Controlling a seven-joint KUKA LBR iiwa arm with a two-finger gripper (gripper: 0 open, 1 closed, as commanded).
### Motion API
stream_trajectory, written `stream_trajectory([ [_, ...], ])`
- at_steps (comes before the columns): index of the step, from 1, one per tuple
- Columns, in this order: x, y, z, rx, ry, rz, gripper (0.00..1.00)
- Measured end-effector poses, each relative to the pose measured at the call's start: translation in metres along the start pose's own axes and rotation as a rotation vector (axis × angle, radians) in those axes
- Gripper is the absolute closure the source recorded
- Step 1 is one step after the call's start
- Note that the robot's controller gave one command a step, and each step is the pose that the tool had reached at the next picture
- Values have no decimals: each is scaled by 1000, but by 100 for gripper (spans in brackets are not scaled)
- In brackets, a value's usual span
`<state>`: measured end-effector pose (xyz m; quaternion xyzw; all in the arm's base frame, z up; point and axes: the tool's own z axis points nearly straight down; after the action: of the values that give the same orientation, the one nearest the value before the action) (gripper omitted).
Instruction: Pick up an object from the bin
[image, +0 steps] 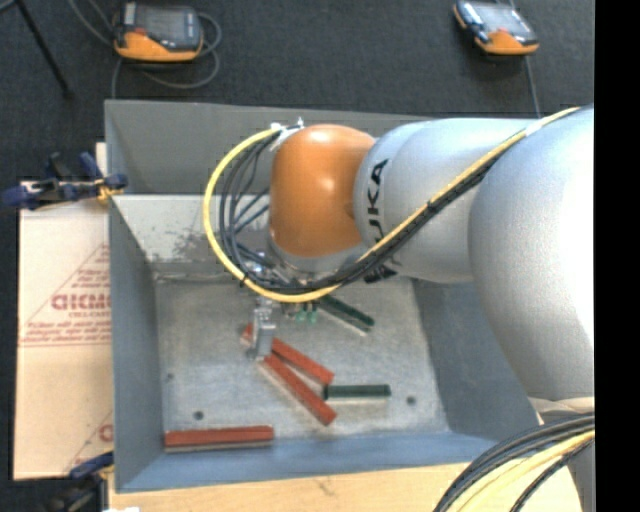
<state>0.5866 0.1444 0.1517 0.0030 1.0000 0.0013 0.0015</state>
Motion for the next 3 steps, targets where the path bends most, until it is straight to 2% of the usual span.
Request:
stream_trajectory([
  [1, -27, -49, 81, 4, 2, -204, 0],
  [2, -30, -48, 77, 1, -6, -201, 100],
  [3, -29, -47, 79, -1, -4, -200, 0],
])
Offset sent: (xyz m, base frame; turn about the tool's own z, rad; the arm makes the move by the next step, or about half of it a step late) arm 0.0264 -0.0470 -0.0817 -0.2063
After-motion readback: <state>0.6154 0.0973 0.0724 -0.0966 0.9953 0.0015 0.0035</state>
